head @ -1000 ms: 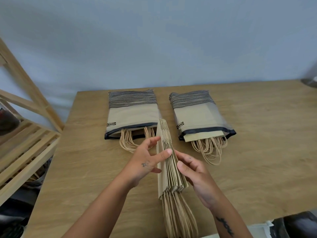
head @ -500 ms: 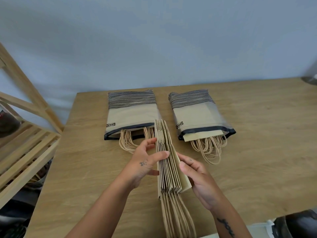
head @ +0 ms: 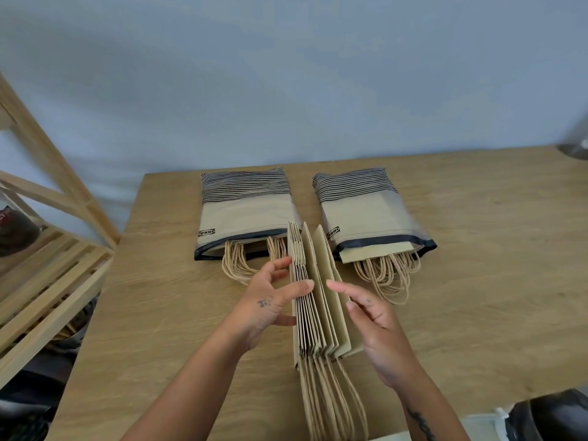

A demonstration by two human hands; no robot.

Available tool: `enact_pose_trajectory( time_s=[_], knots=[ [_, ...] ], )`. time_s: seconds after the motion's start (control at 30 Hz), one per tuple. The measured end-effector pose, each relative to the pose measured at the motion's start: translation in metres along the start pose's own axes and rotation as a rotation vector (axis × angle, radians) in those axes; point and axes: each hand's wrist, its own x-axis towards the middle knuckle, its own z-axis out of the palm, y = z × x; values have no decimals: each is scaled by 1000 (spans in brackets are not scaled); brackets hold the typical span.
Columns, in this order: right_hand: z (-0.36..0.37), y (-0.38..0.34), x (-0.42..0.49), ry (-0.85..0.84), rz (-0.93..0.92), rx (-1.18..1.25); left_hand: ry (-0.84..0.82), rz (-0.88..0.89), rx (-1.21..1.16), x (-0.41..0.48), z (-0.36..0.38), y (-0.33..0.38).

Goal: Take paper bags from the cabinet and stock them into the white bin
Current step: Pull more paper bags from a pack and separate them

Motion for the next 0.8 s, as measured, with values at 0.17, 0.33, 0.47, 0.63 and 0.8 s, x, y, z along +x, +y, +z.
enact_pose_trajectory(
  time_s=[0.17, 0.33, 0.47, 0.63, 0.8],
  knots=[
    [-1, -4, 0, -39, 10, -18, -22, -2, 0, -1, 0, 2],
    [-1, -2, 0, -1, 12, -46, -28, 2, 4, -2, 0, 1],
    [2, -2, 0, 24, -6, 21, -31, 4, -10, -3, 2, 0],
    [4, -4, 0, -14, -18, -3, -30, 5, -10, -1, 1, -1],
    [4, -1, -1, -4, -35, -97, -43, 6, -10, -2, 1, -1]
  ],
)
